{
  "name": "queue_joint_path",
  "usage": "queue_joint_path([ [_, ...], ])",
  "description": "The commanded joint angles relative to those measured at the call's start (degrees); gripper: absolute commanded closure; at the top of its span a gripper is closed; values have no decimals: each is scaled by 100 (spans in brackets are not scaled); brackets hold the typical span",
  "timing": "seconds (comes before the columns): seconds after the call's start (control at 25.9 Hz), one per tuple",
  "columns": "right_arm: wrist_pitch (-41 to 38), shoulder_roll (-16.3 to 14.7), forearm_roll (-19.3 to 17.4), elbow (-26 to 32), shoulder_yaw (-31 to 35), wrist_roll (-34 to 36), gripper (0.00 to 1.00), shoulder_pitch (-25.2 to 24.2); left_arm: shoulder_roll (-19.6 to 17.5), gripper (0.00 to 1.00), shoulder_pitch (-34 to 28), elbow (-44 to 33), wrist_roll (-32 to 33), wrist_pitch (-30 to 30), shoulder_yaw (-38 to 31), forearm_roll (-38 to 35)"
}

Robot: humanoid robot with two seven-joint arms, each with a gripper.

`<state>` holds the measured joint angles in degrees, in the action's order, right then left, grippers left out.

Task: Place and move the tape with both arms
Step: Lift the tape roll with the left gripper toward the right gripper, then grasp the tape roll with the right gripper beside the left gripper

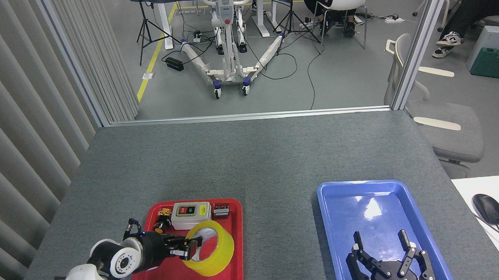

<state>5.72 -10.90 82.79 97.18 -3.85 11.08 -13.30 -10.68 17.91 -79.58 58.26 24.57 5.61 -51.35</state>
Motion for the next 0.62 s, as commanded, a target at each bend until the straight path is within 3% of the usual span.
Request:
queue_joint_path([
  [0.0, -1, -70, -9, -6, 34, -19, 0, 20, 31, 100, 142, -137, -192, 865, -122, 1461],
  [0.12, -1, -70, -17, -6, 16, -19, 0, 38, 277, 100, 160, -101, -253, 2043, -104, 1777],
  [0.35, -1, -149, -26, -6, 8, -19, 0, 47, 1077, 100, 107, 303, -332, 2043, -69, 2489],
  [0.58, -62, -255, -35, 90, -54, -19, 0, 64, 1393, 100, 116, 435, -332, 2043, 115, 2516],
])
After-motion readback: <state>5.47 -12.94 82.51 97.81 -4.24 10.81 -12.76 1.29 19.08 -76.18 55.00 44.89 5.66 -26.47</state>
